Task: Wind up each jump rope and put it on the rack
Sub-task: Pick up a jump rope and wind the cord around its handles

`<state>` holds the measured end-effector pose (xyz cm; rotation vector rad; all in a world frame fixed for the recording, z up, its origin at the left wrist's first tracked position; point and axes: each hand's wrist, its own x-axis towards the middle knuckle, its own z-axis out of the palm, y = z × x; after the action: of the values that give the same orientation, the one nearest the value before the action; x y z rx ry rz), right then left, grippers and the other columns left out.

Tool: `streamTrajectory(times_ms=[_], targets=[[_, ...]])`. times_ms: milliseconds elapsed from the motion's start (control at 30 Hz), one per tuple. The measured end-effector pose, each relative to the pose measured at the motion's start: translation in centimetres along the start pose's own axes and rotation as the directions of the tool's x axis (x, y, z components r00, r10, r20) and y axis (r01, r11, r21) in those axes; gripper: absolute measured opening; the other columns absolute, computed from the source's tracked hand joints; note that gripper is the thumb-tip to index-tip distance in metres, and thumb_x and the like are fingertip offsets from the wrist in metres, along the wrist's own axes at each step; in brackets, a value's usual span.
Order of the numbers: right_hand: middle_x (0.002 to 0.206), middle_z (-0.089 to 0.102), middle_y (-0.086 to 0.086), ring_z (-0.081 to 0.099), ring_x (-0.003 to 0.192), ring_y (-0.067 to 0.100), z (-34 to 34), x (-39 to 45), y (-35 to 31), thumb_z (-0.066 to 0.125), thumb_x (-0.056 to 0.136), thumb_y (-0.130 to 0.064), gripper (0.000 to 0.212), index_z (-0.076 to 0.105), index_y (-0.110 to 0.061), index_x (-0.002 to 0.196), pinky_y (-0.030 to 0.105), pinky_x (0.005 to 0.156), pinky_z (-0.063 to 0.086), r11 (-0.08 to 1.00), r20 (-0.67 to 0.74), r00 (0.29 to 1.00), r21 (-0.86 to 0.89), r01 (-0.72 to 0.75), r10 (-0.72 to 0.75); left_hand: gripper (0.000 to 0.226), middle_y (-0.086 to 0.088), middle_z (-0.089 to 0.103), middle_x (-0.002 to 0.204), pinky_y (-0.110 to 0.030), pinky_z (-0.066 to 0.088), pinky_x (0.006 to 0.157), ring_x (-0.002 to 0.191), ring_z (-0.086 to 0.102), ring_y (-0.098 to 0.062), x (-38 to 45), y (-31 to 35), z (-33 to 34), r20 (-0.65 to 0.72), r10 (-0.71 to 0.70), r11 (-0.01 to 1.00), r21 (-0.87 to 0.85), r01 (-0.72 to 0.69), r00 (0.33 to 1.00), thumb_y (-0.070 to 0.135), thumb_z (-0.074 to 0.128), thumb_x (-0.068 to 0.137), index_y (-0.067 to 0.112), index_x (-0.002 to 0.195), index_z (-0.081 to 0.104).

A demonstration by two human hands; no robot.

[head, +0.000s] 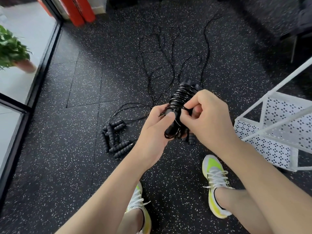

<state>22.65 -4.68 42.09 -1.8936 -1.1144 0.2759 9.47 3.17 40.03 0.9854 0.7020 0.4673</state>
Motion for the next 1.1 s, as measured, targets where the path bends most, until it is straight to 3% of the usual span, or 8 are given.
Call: streamTrajectory(times_ms=[133,333,500,633,700,833,1000,1100], targets=[[0.076,0.053,-0.008,0.055,0.072,0.009,-0.3,0.0,0.2,0.075,0.081,-0.009,0.016,0.061,-0.016,0.081,0.007,0.064,0.04,0.998,0.017,0.998,-0.019,0.058,-0.058,0.043,-0.026,0.065,0.126,-0.063,0.05,0.096,0.102,0.064,-0.034,0.2,0.0,0.2,-0.089,0.01,1.0,0.012,-0.009,0.996,0.019,0.062,0.089,0.009,0.13,0.057],[0.085,0.054,-0.009,0.056,0.069,0.011,0.0,0.1,0.7,0.074,0.084,-0.011,0.008,0.067,-0.015,0.085,0.011,0.061,0.042,0.991,0.123,0.983,0.021,0.134,-0.136,0.04,-0.02,0.068,0.12,-0.06,0.057,0.089,0.111,0.065,-0.045,0.6,-1.1,-0.1,-0.165,0.1,0.984,0.161,-0.073,0.981,0.034,0.067,0.088,0.022,0.126,0.063],[0.091,0.06,-0.004,0.058,0.073,0.012,-0.5,0.6,1.5,0.066,0.087,-0.004,0.01,0.071,-0.011,0.089,0.03,0.068,0.048,0.964,0.193,0.949,-0.038,0.263,-0.251,0.034,-0.016,0.071,0.115,-0.066,0.057,0.085,0.104,0.069,-0.044,1.1,-1.2,-0.9,-0.122,0.101,0.969,0.238,-0.07,0.987,0.032,0.064,0.09,0.023,0.123,0.063],[0.095,0.064,-0.003,0.06,0.076,0.012,-0.5,0.6,2.2,0.07,0.09,-0.005,0.014,0.078,-0.011,0.099,0.031,0.069,0.052,0.939,0.177,0.934,-0.094,0.33,-0.31,0.034,-0.016,0.07,0.116,-0.06,0.06,0.082,0.102,0.072,-0.039,1.1,-1.1,-1.3,-0.106,0.066,0.963,0.268,-0.035,0.992,0.03,0.062,0.091,0.022,0.124,0.061],[0.095,0.065,-0.004,0.06,0.078,0.009,-0.3,0.6,2.2,0.072,0.089,-0.005,0.015,0.079,-0.012,0.099,0.027,0.071,0.052,0.944,0.183,0.938,-0.097,0.315,-0.294,0.035,-0.018,0.069,0.116,-0.055,0.062,0.08,0.101,0.072,-0.039,1.1,-1.0,-1.5,-0.09,0.066,0.958,0.285,-0.038,0.994,0.029,0.061,0.091,0.02,0.125,0.059],[0.087,0.066,-0.012,0.061,0.079,-0.004,-0.4,1.0,2.3,0.079,0.085,-0.009,0.016,0.078,-0.018,0.098,0.005,0.074,0.043,0.979,0.176,0.97,-0.085,0.184,-0.167,0.026,-0.016,0.07,0.115,-0.051,0.062,0.079,0.102,0.071,-0.039,1.1,-1.3,-1.7,-0.057,0.071,0.943,0.329,-0.048,0.996,0.021,0.059,0.098,0.021,0.125,0.059],[0.09,0.074,-0.001,0.068,0.082,0.013,-0.2,0.8,2.0,0.079,0.086,-0.013,0.013,0.082,-0.017,0.098,0.027,0.078,0.054,0.965,0.128,0.974,-0.165,0.205,-0.185,0.04,-0.013,0.069,0.119,-0.056,0.061,0.085,0.106,0.071,-0.035,0.9,-1.8,-1.4,-0.054,0.068,0.928,0.37,-0.043,0.996,0.034,0.06,0.092,0.022,0.13,0.056],[0.084,0.068,-0.005,0.063,0.075,0.01,-0.1,0.7,1.9,0.078,0.087,-0.015,0.01,0.081,-0.019,0.095,0.025,0.07,0.051,0.962,0.141,0.98,-0.216,0.167,-0.138,0.043,-0.012,0.069,0.121,-0.058,0.06,0.087,0.108,0.071,-0.032,1.1,-2.2,-1.2,-0.063,0.081,0.929,0.366,-0.052,0.995,0.036,0.06,0.092,0.022,0.133,0.055]])
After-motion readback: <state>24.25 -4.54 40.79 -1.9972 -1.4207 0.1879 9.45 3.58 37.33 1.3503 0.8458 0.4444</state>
